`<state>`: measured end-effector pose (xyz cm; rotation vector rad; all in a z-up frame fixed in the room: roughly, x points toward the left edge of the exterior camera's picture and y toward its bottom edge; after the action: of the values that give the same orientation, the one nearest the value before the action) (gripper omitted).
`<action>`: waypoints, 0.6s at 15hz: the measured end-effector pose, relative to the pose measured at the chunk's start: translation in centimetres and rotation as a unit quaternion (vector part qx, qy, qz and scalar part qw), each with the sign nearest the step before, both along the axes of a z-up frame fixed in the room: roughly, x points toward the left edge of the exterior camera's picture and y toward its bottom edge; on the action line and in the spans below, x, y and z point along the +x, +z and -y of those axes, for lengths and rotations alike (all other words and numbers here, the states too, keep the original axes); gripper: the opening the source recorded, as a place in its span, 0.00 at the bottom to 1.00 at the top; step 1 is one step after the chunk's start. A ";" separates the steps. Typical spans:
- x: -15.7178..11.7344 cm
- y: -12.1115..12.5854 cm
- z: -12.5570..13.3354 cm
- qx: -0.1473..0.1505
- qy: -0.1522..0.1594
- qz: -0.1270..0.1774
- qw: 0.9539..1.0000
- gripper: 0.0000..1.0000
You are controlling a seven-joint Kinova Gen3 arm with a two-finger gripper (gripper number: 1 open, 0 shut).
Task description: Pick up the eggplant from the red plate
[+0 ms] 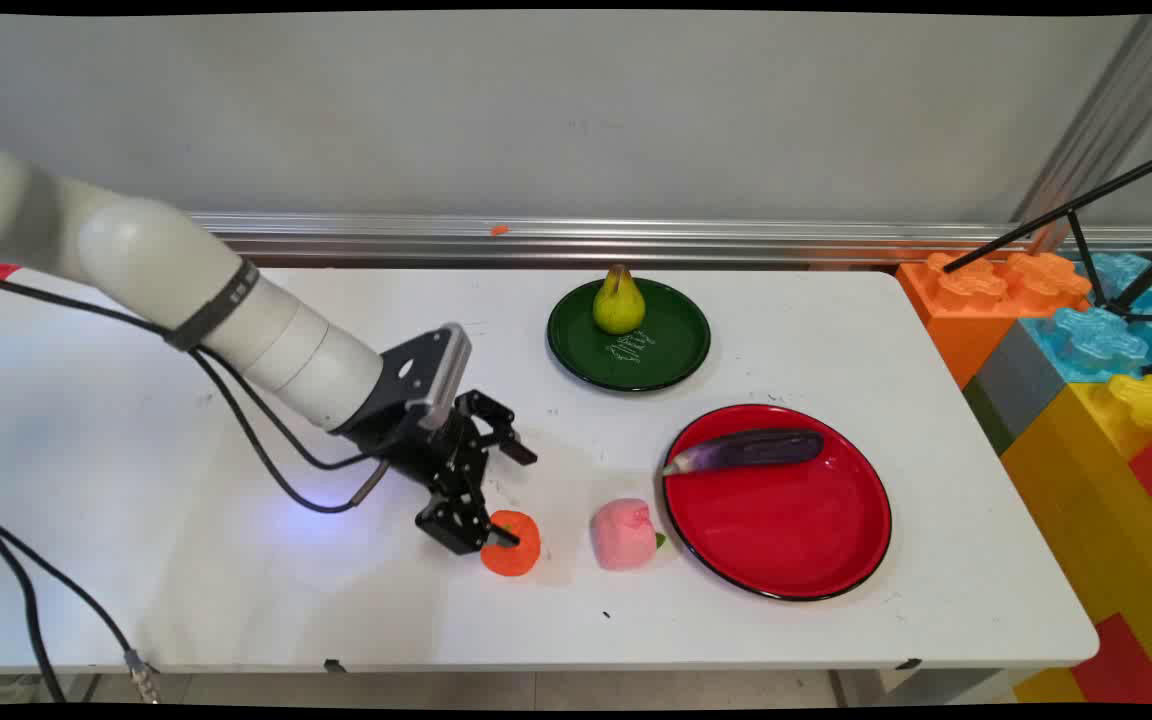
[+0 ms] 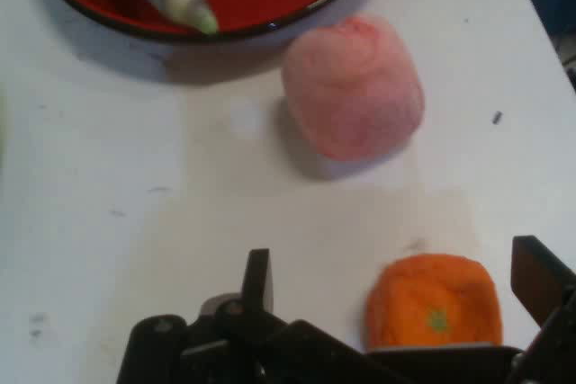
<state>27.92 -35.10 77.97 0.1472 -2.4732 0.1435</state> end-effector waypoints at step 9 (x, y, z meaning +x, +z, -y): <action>-2.7 4.1 2.1 -0.012 0.037 -0.009 0.999 1.00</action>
<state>25.22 -37.16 82.11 0.2291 -2.4470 0.2036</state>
